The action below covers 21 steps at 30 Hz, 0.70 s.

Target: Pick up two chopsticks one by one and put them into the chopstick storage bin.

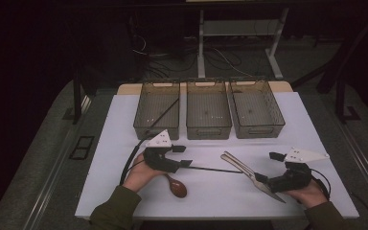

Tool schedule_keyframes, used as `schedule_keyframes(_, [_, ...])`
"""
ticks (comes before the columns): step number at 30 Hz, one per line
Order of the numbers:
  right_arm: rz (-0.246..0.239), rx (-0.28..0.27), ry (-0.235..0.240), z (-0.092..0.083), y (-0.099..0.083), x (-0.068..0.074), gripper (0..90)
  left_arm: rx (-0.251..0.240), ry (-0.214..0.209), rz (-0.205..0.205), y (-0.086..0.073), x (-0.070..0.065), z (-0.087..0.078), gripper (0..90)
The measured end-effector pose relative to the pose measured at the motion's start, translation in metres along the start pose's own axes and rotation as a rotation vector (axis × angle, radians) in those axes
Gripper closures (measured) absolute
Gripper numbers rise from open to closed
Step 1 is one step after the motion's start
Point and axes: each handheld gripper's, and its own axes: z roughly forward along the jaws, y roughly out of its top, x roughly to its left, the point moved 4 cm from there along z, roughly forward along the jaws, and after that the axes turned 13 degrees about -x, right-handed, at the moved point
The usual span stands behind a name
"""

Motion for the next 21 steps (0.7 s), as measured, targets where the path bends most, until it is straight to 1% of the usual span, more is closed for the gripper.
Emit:
schedule_keyframes(1, [0.002, 0.001, 0.002, 0.0, 0.0, 0.0, 0.9, 0.014, -0.01, 0.01, -0.001, 0.0, 0.002, 43.0])
schedule_keyframes(2, [0.006, 0.003, 0.001, 0.0, 0.0, -0.001, 0.9, 0.017, -0.023, 0.012, -0.003, 0.0, 0.003, 46.6])
schedule_keyframes(5, [0.01, 0.005, 0.001, 0.0, 0.0, -0.001, 0.9, 0.034, -0.047, 0.014, -0.007, 0.002, 0.009, 55.1])
schedule_keyframes(11, [0.011, 0.011, 0.001, 0.0, -0.001, -0.002, 0.9, 0.075, -0.069, 0.034, -0.014, 0.003, 0.018, 65.9])
schedule_keyframes(12, [0.011, 0.01, 0.003, 0.0, -0.001, -0.001, 0.9, 0.084, -0.077, 0.04, -0.015, 0.003, 0.02, 67.4])
schedule_keyframes(16, [0.007, 0.009, 0.005, 0.0, -0.001, -0.002, 0.9, 0.112, -0.088, 0.048, -0.018, 0.006, 0.025, 73.0])
schedule_keyframes(21, [0.01, 0.012, 0.006, 0.0, -0.001, -0.002, 0.9, 0.133, -0.105, 0.057, -0.02, 0.009, 0.028, 75.9])
